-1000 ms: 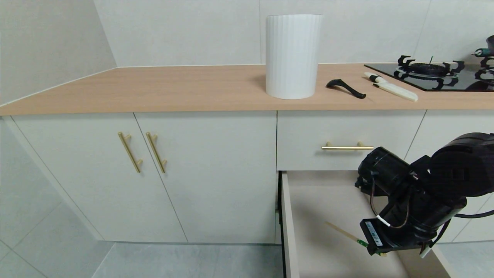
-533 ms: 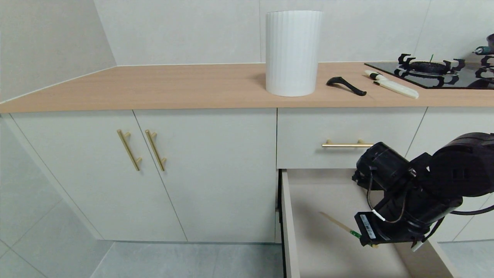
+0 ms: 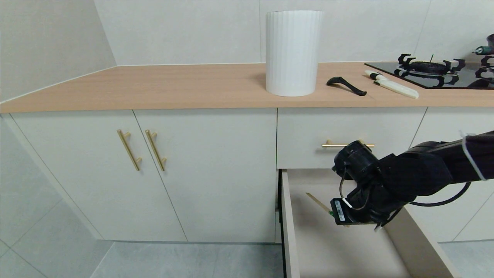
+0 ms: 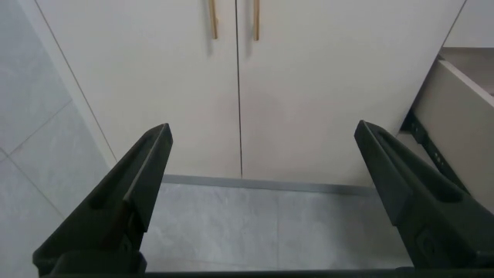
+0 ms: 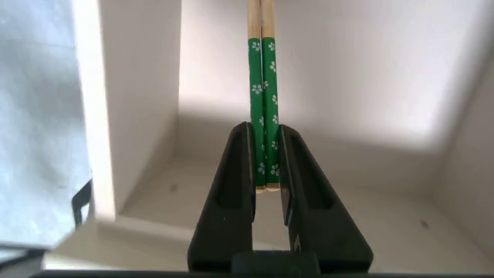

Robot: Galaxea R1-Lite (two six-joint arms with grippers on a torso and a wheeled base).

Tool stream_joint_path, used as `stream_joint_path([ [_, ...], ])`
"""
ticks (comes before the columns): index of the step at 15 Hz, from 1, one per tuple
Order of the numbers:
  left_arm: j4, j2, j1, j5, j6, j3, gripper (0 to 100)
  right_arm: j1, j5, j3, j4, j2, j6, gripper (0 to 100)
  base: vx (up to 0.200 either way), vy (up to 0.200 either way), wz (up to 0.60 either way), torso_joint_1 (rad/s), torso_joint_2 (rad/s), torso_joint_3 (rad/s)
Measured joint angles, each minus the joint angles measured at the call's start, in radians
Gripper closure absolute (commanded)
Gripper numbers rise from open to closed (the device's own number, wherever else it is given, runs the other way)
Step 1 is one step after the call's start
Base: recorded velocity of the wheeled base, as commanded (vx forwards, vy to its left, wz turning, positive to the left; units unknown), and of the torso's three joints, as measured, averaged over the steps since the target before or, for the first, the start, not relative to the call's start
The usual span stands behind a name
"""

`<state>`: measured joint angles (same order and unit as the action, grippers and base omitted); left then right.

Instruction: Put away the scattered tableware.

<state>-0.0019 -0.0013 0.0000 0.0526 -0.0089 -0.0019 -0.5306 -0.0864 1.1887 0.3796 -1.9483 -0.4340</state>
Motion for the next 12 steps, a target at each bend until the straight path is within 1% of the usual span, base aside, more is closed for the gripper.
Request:
stream_joint_path([
  [3, 0.0, 0.0, 0.0, 0.0, 0.0, 0.0, 0, -0.001, -0.009, 0.013, -0.046, -0.074, -0.004, 100, 0.0, 0.0, 0.0, 0.0, 0.0, 0.0],
  [7, 0.0, 0.0, 0.0, 0.0, 0.0, 0.0, 0, -0.002, -0.02, -0.012, -0.195, -0.204, -0.006, 100, 0.0, 0.0, 0.0, 0.0, 0.0, 0.0],
  [8, 0.0, 0.0, 0.0, 0.0, 0.0, 0.0, 0, -0.001, -0.032, -0.021, -0.225, -0.227, -0.006, 100, 0.0, 0.0, 0.0, 0.0, 0.0, 0.0],
  [10, 0.0, 0.0, 0.0, 0.0, 0.0, 0.0, 0, -0.002, -0.09, -0.039, -0.287, -0.275, -0.006, 100, 0.0, 0.0, 0.0, 0.0, 0.0, 0.0],
  [12, 0.0, 0.0, 0.0, 0.0, 0.0, 0.0, 0, -0.004, -0.102, -0.045, -0.297, -0.31, -0.006, 100, 0.0, 0.0, 0.0, 0.0, 0.0, 0.0],
])
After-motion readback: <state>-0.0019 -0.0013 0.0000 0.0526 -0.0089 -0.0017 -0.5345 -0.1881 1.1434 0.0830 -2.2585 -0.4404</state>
